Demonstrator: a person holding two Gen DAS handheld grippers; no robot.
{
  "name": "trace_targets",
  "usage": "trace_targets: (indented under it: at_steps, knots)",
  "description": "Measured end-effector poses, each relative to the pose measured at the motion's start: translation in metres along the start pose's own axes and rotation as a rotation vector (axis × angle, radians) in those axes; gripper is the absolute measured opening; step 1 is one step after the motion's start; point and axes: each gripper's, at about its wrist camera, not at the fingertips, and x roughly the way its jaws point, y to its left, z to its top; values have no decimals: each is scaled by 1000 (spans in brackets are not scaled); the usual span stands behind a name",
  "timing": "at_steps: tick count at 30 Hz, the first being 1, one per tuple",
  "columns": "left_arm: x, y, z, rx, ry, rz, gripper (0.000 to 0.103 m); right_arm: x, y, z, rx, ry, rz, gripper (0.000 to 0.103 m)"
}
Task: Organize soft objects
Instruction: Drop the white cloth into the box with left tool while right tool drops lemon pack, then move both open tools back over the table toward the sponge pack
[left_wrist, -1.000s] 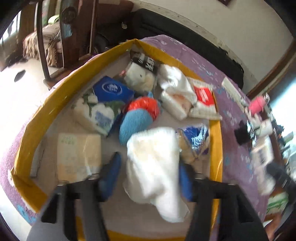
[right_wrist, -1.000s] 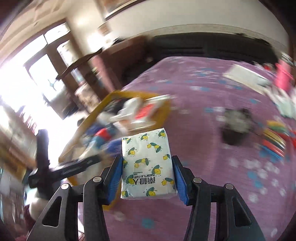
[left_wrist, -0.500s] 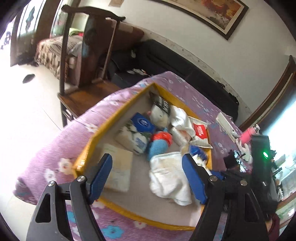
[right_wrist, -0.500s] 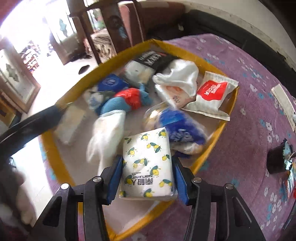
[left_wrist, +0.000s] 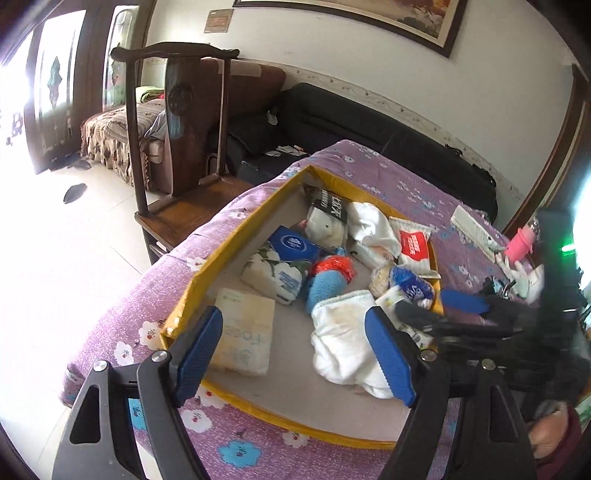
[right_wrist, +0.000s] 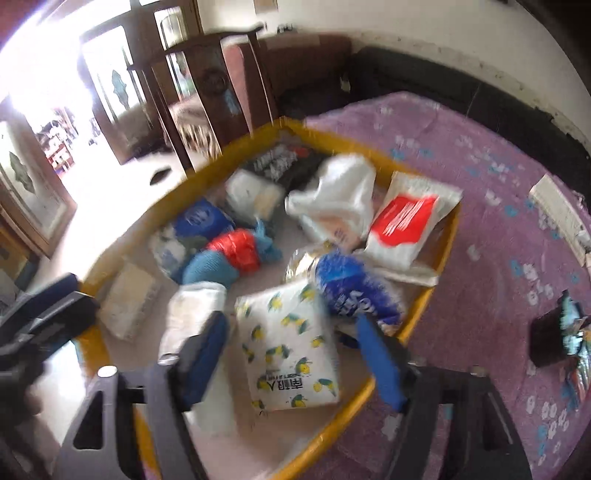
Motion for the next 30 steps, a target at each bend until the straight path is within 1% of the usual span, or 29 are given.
trace_targets:
  at_steps: [4,7,10,13,15,20,24,30]
  knots:
    - [-4,-22,-3,59,12,-1,79,-33,-10,-10,-5,-72,-33,90]
    - [-7,-43,-8,117,7,21,80,-57,-26,-26,13,-107,-59,92]
    - [-13,-68,-15,190,-13,58,84,-74,-49,-43,31,-125,-102,93]
    - [-16,-93,-23,268,-39,105,85,-91,-71,-66,57,-128,-154,93]
    - [-17,-107,-28,308,-44,118,85,-101,-88,-79,88,-130,-177,93]
    - [-16,-137,-42,375,-29,110,85,-125,-133,-116,181,-143,-233,93]
    - [-11,-156,-51,425,-8,113,85,-137,-165,-140,254,-142,-269,93]
    - [-5,-179,-62,479,17,103,85,-151,-204,-166,353,-147,-286,93]
